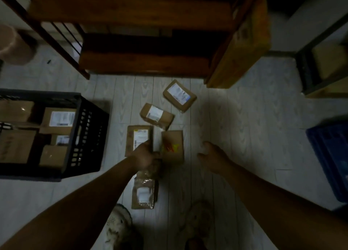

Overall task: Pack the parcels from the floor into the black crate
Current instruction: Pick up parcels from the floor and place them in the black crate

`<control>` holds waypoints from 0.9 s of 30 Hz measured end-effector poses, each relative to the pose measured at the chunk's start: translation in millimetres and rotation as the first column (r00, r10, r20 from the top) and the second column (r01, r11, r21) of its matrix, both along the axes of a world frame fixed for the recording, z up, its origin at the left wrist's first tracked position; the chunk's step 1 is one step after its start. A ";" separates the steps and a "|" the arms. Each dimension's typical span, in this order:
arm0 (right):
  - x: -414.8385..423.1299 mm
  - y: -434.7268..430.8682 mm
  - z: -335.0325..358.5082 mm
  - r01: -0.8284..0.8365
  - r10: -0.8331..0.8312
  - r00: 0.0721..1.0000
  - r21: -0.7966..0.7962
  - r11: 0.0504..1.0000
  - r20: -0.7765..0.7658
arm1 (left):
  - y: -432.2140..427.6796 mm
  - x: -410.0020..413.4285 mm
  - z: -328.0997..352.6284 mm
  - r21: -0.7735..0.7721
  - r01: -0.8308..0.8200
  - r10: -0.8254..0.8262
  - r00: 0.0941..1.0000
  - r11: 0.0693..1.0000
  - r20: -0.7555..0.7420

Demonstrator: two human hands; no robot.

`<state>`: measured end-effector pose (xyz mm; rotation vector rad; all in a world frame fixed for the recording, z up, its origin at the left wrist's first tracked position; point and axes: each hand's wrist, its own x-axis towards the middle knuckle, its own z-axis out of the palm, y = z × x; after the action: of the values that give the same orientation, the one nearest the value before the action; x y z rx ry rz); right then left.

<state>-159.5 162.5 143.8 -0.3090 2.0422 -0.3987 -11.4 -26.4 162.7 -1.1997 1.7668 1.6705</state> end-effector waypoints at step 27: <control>50.3 -38.9 -183.8 0.445 -0.424 0.895 -0.207 0.871 0.142 | 22.3 -17.7 -201.4 0.059 -0.139 0.145 0.982 0.989 -0.122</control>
<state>-109.2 123.5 -40.0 0.0375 1.9663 -0.9227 -29.1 -4.1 -38.7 -1.2491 1.7366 1.8987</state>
